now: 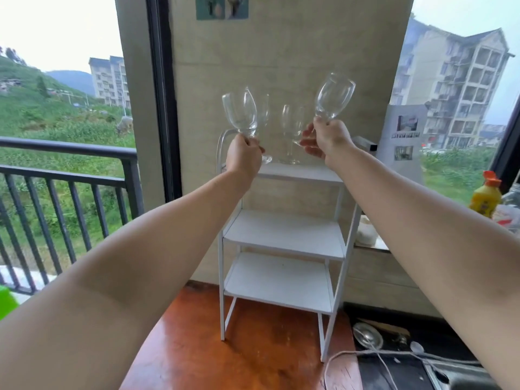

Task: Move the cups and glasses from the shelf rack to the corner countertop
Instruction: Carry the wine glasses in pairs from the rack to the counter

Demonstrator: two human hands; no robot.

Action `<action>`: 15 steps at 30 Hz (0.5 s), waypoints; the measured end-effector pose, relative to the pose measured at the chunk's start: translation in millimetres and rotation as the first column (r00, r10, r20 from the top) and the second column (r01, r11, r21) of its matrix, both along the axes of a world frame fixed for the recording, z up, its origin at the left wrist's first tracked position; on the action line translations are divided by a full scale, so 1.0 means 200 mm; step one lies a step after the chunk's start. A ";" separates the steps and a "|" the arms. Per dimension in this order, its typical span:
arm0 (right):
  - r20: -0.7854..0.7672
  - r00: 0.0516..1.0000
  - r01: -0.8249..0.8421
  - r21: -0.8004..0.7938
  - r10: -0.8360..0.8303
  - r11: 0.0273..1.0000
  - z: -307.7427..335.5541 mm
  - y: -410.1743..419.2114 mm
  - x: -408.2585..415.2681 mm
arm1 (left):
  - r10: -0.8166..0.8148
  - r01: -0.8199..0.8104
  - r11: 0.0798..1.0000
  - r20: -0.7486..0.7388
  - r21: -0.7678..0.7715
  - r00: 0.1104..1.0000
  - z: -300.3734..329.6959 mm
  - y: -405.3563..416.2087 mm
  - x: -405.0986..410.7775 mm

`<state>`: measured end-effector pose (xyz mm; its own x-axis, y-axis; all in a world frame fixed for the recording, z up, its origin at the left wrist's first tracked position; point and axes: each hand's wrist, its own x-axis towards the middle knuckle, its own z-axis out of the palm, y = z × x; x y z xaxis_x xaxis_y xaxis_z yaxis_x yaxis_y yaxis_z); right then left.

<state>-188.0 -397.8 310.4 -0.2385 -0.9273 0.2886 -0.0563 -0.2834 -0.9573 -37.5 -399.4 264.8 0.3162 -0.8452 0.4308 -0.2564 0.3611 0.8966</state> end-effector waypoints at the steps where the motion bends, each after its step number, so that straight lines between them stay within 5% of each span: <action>1: 0.004 1.000 -0.024 0.008 0.024 1.000 -0.01 0.03 0.01 | 0.012 -0.012 1.000 -0.004 -0.007 1.000 -0.02 0.03 0.01; 10: -0.066 0.946 -0.317 -0.005 0.316 0.948 -0.21 0.37 0.24 | 0.204 -0.200 0.975 0.036 -0.093 0.978 -0.23 0.30 0.27; 15: -0.175 0.838 -0.501 0.124 0.516 0.856 -0.55 0.52 0.30 | 0.195 -0.202 0.978 0.121 0.049 0.973 -0.46 0.40 0.43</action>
